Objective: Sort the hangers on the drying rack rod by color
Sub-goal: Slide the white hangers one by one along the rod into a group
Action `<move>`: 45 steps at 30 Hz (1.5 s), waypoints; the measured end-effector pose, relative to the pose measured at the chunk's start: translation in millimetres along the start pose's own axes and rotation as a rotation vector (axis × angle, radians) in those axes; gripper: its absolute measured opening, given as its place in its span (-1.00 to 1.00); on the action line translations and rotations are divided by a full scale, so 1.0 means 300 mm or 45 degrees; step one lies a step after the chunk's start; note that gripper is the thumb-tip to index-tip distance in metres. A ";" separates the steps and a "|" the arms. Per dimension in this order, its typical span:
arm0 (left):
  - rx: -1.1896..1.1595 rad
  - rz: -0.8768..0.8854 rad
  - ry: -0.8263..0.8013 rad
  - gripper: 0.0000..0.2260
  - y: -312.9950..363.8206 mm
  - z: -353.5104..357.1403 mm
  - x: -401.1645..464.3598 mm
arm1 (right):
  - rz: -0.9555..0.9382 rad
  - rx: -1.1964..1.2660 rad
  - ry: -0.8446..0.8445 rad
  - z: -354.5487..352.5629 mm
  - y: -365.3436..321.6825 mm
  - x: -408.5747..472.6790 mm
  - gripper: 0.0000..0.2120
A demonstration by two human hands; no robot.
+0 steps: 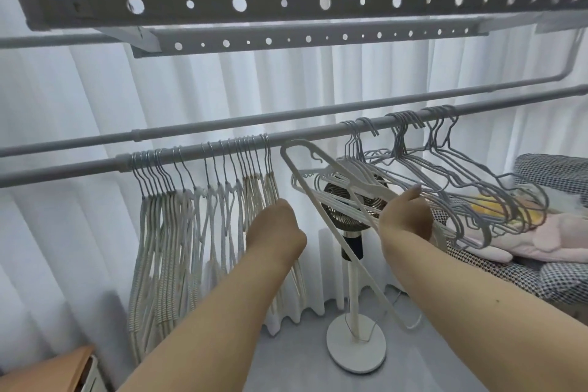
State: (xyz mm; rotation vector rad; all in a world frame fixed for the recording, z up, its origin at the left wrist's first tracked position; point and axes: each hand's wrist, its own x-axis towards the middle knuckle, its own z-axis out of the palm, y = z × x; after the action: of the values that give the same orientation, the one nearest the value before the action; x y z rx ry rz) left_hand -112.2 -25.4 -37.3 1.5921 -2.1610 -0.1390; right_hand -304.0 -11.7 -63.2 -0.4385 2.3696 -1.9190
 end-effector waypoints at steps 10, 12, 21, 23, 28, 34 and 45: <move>-0.019 -0.001 -0.030 -0.76 -0.013 -0.010 -0.006 | -0.259 -0.070 -0.520 0.095 -0.157 -0.076 -0.66; -0.014 -0.005 -0.026 -0.74 -0.015 -0.012 -0.009 | -0.333 -0.025 -0.676 0.134 -0.202 -0.091 -0.81; 0.020 0.012 -0.003 -0.63 -0.015 -0.011 -0.027 | -0.467 -0.001 -1.144 0.308 -0.283 -0.143 -0.61; 0.023 0.020 0.009 -0.64 -0.013 -0.008 -0.029 | -0.449 -0.006 -1.179 0.331 -0.271 -0.150 -0.60; 0.037 0.005 0.006 -0.68 -0.008 0.002 -0.032 | -0.552 0.043 -1.234 0.327 -0.256 -0.183 -0.70; 0.073 -0.108 0.111 -0.67 0.017 -0.009 -0.032 | -0.683 -0.092 -1.048 0.231 -0.233 -0.088 -0.72; -0.110 0.140 0.286 -0.62 0.245 0.022 0.015 | -0.607 -0.586 -0.455 -0.008 -0.147 0.266 -0.67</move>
State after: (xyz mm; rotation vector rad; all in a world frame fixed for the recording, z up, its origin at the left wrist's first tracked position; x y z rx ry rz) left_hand -180.8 -6.5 -16.9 1.3685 -2.0341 -0.0175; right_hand -373.1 -38.0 -9.8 -1.3533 2.5884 -1.2321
